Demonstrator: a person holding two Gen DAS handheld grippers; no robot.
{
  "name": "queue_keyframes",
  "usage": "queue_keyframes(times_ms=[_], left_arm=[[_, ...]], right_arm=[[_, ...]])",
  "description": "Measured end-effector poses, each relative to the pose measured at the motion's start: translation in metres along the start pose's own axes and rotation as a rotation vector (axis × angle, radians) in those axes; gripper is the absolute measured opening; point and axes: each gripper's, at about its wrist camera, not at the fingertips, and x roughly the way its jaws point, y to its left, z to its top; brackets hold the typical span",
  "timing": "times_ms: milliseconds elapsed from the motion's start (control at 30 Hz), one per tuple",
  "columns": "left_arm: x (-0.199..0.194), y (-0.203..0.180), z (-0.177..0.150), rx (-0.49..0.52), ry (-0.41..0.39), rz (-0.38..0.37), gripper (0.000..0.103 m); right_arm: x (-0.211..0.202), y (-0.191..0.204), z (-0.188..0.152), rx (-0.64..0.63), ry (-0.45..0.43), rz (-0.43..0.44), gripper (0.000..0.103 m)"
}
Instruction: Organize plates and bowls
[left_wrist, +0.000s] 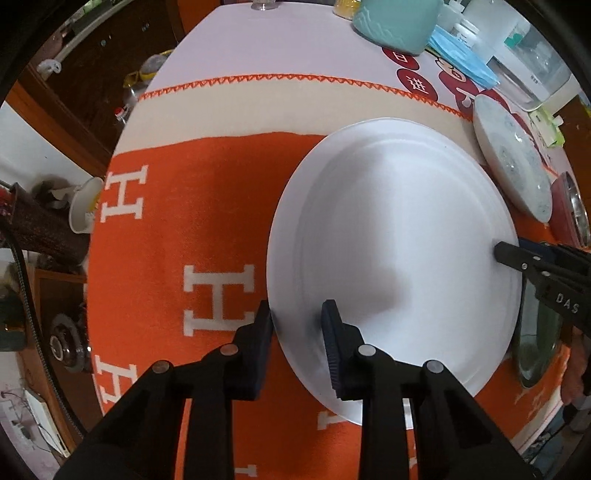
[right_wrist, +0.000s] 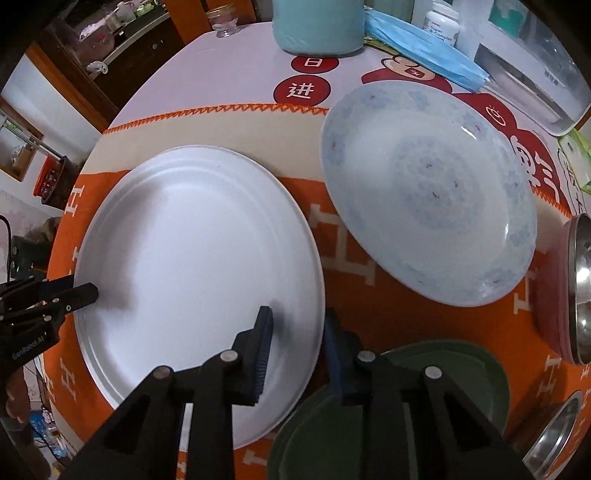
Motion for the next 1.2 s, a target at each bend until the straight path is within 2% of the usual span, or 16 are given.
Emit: queue_keyframes(times_ms=[233, 433, 600, 733, 967, 1200], left_arm=[[-0.03, 0.002, -0.01, -0.028, -0.045, 0.039, 0.024], [-0.097, 0.007, -0.036, -0.064, -0.128, 0.073, 0.024], [-0.141, -0.005, -0.071, -0.081, -0.166, 0.079, 0.024], [-0.166, -0.031, -0.112, -0.086, -0.17, 0.078, 0.024], [-0.16, -0.094, -0.174, -0.04, -0.115, 0.068, 0.024], [-0.111, -0.145, -0.223, -0.013, 0.005, 0.042, 0.024]], right_arm=[[-0.016, 0.002, -0.005, 0.004, -0.032, 0.053, 0.024], [-0.053, 0.011, -0.012, 0.001, -0.059, 0.099, 0.024], [-0.091, 0.013, -0.039, -0.002, -0.075, 0.129, 0.024], [-0.117, 0.006, -0.081, -0.015, -0.083, 0.148, 0.024], [-0.133, -0.035, -0.16, 0.006, -0.039, 0.149, 0.024], [-0.113, -0.072, -0.236, 0.05, 0.059, 0.125, 0.024]])
